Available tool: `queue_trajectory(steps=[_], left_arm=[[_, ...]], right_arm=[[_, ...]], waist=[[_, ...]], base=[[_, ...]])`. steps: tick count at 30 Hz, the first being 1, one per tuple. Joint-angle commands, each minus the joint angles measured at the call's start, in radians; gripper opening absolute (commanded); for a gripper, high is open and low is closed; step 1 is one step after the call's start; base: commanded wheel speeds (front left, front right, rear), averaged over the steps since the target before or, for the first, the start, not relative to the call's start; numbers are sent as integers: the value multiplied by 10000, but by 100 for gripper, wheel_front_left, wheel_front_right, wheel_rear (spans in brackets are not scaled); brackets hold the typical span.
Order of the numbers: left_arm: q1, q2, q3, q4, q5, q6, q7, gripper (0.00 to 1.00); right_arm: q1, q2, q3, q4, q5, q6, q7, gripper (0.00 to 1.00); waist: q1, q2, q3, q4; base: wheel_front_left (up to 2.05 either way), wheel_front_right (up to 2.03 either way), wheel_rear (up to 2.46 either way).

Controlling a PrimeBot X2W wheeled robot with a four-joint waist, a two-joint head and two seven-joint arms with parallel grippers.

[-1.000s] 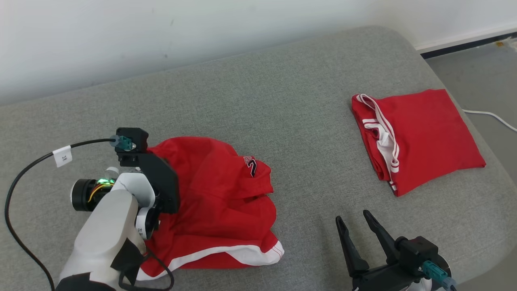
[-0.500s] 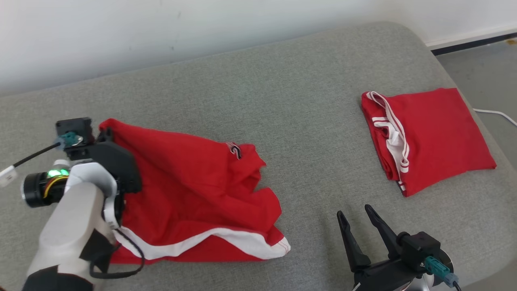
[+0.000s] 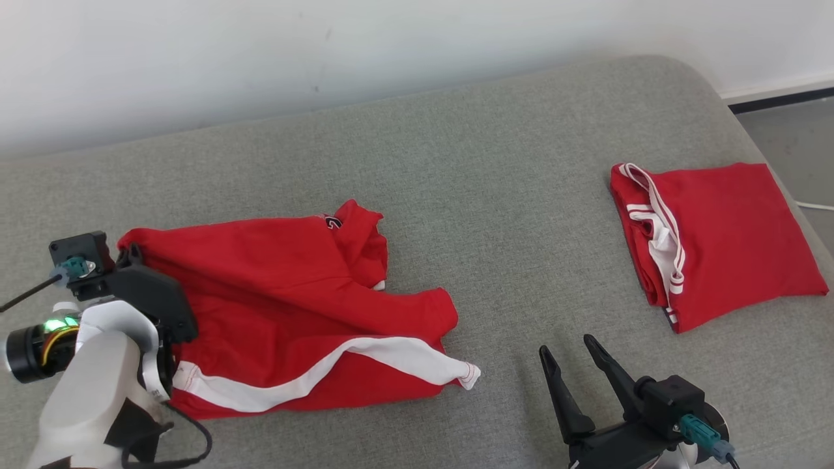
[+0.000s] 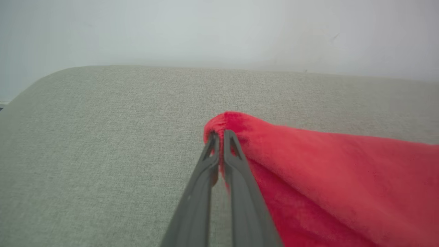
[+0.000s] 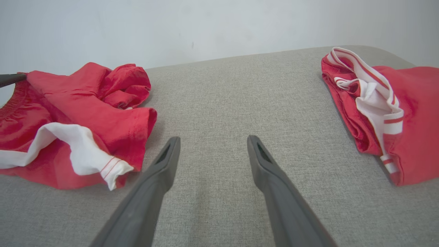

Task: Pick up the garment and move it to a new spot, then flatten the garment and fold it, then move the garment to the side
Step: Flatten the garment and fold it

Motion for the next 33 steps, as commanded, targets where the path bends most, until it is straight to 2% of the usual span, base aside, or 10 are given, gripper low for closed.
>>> queue_trajectory(steps=[1,4,10,12,17,21,25,33], left_arm=[[234,-108,55,-40,-122,-144,-168,100],[396,-103,64,-62,-227,-326,-370,100],[1135,-189,15,-691,-325,-1026,-1438,100],[1349,-234,69,-930,-376,-1087,-1599,100],[2734,-275,268,-2595,-134,-1463,-1834,100],[4254,-522,545,-4662,506,-1308,-1827,100],[5576,-706,705,-6295,1156,-1380,-1830,100],[7364,-962,933,-8013,2141,-1755,-1833,100]], right_arm=[[118,-74,0,1,25,-25,52,100],[149,-107,1,1,61,-25,110,100],[454,-207,-268,-58,74,-25,142,100],[494,-223,-348,-78,60,-26,142,100],[807,-295,-724,-274,-37,-26,205,100],[937,-308,-1050,-469,-94,-26,226,100],[1036,-198,-1233,-586,-154,-26,262,100],[1363,22,-1487,-521,-222,-26,222,100]], waist=[[0,0,-150,113],[0,0,-312,181],[0,0,-850,408],[0,0,-953,474],[0,0,-1394,874],[0,0,-1631,1271],[0,0,-1808,1591],[0,0,-2150,2013]], base=[[0,0,0],[0,0,0],[0,0,0],[0,0,0],[0,0,0],[0,0,0],[0,0,0],[0,0,0]])
